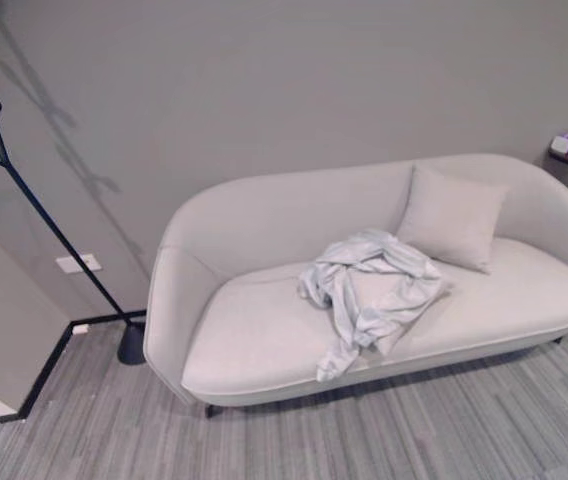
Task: Hang the clothes on the sofa on the clothes rack.
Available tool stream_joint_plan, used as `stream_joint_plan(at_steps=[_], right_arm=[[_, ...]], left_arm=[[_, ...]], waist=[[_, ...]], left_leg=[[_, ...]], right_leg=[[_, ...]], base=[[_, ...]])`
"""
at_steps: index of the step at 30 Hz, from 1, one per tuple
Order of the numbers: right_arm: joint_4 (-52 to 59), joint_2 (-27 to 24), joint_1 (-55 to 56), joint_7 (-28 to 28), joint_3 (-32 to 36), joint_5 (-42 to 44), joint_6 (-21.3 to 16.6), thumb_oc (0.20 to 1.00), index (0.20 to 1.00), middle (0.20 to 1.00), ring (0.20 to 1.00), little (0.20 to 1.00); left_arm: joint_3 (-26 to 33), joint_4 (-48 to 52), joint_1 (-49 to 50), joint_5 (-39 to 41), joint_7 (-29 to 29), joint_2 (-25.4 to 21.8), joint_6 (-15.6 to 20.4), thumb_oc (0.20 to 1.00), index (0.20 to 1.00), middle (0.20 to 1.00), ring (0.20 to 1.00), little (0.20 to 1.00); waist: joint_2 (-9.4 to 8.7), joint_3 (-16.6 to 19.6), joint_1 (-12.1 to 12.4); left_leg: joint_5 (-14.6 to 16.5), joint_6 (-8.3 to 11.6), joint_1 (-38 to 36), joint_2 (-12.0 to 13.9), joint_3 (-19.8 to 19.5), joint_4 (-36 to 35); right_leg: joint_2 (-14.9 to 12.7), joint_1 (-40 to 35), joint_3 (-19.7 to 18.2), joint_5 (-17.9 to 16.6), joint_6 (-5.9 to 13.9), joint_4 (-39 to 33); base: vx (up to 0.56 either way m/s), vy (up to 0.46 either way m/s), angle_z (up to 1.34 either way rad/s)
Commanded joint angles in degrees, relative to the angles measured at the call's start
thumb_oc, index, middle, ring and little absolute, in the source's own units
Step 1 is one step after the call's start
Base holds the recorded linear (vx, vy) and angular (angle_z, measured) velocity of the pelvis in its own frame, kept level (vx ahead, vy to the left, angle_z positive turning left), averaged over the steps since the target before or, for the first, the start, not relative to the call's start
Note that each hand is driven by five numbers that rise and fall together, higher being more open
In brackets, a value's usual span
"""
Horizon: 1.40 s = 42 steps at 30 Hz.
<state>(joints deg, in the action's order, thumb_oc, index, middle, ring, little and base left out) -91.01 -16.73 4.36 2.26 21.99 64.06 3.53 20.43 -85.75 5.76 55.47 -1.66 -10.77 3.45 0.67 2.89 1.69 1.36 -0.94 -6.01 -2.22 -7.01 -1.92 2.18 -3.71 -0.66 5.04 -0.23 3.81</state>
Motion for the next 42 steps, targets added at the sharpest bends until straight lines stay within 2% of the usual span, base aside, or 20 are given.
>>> stream_joint_plan(at_steps=[1,15,34,38,39,40,42], right_arm=[[-4.1,1.2,-4.4,-0.4,1.0,0.4,-0.3,1.000,1.000,1.000,1.000,1.000],[-4.4,2.1,-4.3,-2.7,-3.5,-5.6,0.6,1.000,1.000,1.000,1.000,1.000],[-4.3,2.1,-4.0,-4.7,-6.0,-10.7,0.7,1.000,1.000,1.000,1.000,1.000],[-4.1,2.3,-4.7,-5.4,-9.0,-15.6,0.7,1.000,1.000,1.000,1.000,1.000],[-3.0,2.9,-5.2,-5.7,-12.6,-21.4,0.0,1.000,1.000,1.000,1.000,1.000],[-3.0,2.9,-5.2,-5.7,-12.6,-21.5,0.0,1.000,1.000,1.000,1.000,1.000],[-1.4,3.9,-5.8,-5.8,-19.3,-33.7,-0.7,1.000,1.000,1.000,1.000,1.000]], left_arm=[[2.2,-1.5,-3.4,-0.1,0.6,0.6,0.7,1.000,1.000,1.000,1.000,1.000],[0.3,-2.0,-3.8,-2.1,2.2,0.4,0.6,1.000,1.000,1.000,1.000,1.000],[0.7,-2.3,-3.9,-2.9,2.6,-0.3,1.5,1.000,1.000,1.000,1.000,1.000],[0.1,-2.2,-4.2,-3.6,2.9,-0.2,1.8,1.000,1.000,1.000,1.000,1.000],[-0.2,-2.2,-4.3,-3.9,2.8,-0.3,2.0,1.000,1.000,1.000,1.000,1.000],[-0.2,-2.2,-4.3,-4.0,2.8,-0.3,2.0,1.000,1.000,1.000,1.000,1.000],[-0.6,-1.8,-4.8,-4.8,2.4,-0.5,2.4,1.000,1.000,1.000,1.000,1.000]], waist=[[-1.45,-0.5,-0.3],[-1.73,-0.7,-0.2],[-1.86,-0.9,0.3],[-2.11,-1.3,0.8],[-2.35,-1.5,1.2],[-2.37,-1.5,1.1],[-2.74,-2.0,1.8]], left_leg=[[-2.5,1.04,-0.2,-0.7,-2.0,-3.1],[-2.4,0.87,-0.6,-0.5,-1.8,-3.1],[-1.8,0.39,-1.0,-0.7,-1.8,-3.1],[-1.7,0.07,-0.8,-1.0,-1.8,-3.1],[-1.7,-0.17,-0.6,-1.2,-1.9,-3.1],[-1.7,-0.17,-0.6,-1.2,-1.9,-3.1],[-1.7,-0.57,-0.4,-1.6,-2.1,-3.1]], right_leg=[[-1.9,-1.3,-1.2,-9.9,4.21,-8.8],[-1.7,-1.7,-1.5,-9.7,4.07,-8.8],[-2.3,-1.9,-1.5,-9.6,4.49,-8.8],[-2.6,-1.7,-1.5,-9.8,4.65,-8.8],[-2.8,-1.6,-1.3,-10.0,4.81,-8.8],[-2.8,-1.6,-1.3,-10.0,4.81,-8.8],[-3.4,-1.6,-0.9,-10.1,5.02,-8.8]], base=[[0.00,0.000,0.00],[0.00,0.000,0.00],[0.01,0.013,0.00],[0.02,0.059,0.01],[0.02,0.063,0.02],[0.01,0.067,0.04],[0.00,0.057,0.02]])
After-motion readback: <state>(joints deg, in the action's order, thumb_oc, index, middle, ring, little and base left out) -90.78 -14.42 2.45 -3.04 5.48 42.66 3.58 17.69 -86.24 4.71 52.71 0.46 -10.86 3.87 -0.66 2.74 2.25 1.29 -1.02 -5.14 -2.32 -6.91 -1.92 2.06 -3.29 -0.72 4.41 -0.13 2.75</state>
